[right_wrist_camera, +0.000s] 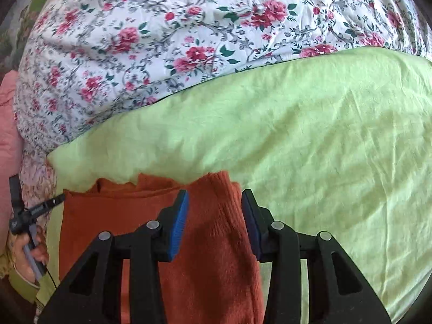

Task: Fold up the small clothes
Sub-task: 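Lay the hem down over the collar and open both grippers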

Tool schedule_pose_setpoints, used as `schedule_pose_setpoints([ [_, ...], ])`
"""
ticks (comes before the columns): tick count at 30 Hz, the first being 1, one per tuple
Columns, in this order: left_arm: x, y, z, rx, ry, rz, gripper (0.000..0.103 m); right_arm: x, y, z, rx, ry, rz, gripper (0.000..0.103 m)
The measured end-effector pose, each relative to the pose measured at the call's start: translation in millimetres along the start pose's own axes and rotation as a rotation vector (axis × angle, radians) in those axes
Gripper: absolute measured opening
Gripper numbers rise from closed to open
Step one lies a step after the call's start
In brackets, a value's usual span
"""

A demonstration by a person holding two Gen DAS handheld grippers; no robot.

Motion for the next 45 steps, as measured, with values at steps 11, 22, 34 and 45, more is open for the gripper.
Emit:
schedule_pose_setpoints([
  [11,-68,-85,40,-0.028,-0.035,0.156,0.058,-44,-64,15,-0.068,0.051,0.054,0.042],
  [22,-67,-194,53,-0.132,-0.114,0.193,0.063,-60,-131,22,-0.136,0.091,-0.002,0.043],
  [34,-47,-260,44,-0.212,-0.193,0.235,0.065,-62,-186,25,-0.194,0.099,-0.053,0.043],
  [45,-51,-267,31,-0.232,-0.235,0.297,0.069,-77,-209,28,-0.232,0.107,-0.013,0.045],
])
Point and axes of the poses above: each gripper's, at about its wrist camera, not at the fingertips, and z roughly against the way its jaws point, x to its right, y to its top, the point moved 7 cm from there along -z, roughly the way its jaws point, and after that the axes turned 13 degrees about -x, right-handed, at the moved point
